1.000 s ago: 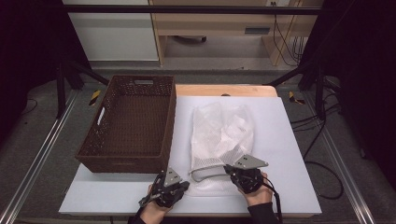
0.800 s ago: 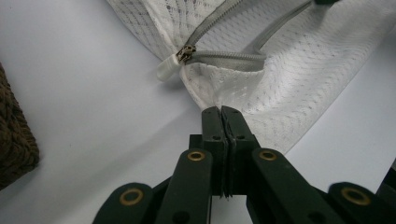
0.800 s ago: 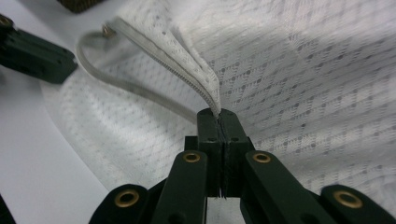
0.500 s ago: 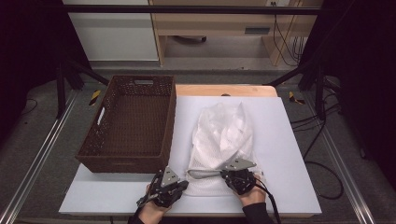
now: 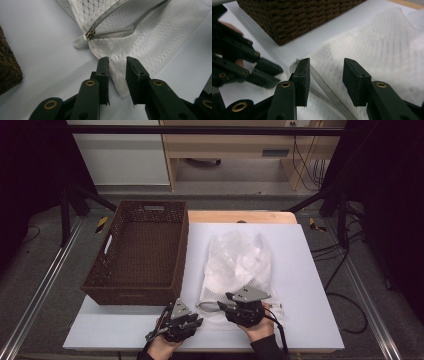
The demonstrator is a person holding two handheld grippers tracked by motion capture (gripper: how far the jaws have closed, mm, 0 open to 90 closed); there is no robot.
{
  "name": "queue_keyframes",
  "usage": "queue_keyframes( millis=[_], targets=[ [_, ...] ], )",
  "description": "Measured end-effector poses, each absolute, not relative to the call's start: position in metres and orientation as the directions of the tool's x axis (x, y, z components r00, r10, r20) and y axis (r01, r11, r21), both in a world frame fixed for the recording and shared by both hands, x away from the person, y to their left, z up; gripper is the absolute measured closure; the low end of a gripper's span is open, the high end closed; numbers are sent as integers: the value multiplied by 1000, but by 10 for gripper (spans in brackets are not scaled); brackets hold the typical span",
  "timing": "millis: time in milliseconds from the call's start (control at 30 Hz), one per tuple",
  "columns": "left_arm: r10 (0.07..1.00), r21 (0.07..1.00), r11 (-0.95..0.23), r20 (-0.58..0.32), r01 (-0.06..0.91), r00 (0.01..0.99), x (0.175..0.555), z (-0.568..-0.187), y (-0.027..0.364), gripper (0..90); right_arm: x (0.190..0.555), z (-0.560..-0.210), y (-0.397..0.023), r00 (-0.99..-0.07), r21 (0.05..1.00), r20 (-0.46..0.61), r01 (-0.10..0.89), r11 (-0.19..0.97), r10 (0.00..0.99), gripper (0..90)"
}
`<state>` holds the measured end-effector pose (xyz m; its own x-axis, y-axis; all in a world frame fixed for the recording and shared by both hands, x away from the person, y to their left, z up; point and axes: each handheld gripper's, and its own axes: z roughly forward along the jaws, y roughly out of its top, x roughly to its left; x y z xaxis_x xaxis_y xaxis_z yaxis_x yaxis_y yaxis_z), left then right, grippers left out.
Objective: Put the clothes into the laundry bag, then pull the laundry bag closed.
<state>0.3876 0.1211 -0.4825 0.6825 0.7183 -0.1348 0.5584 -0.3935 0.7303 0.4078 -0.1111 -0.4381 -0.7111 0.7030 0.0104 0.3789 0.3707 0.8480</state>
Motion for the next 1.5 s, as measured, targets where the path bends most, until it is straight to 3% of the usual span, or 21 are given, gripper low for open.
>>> queue_keyframes(
  millis=[200,467,800,1233,1500],
  targets=[
    [727,727,-406,-111,554,678,386,-483,119,871,422,-439,-81,-714,842,7,382,381,700,620],
    [738,731,-400,-101,553,667,385,-479,121,882,427,-456,-69,-707,797,11,434,421,707,723],
    [736,725,-403,-107,559,669,383,-481,124,879,428,-462,-62,-720,795,17,430,427,694,686],
    [735,728,-417,-82,544,673,381,-482,124,876,433,-470,-22,-769,747,15,434,504,639,775],
    [733,734,-423,-67,531,677,380,-482,124,876,440,-478,-20,-754,702,-24,455,548,656,751]
  ],
)
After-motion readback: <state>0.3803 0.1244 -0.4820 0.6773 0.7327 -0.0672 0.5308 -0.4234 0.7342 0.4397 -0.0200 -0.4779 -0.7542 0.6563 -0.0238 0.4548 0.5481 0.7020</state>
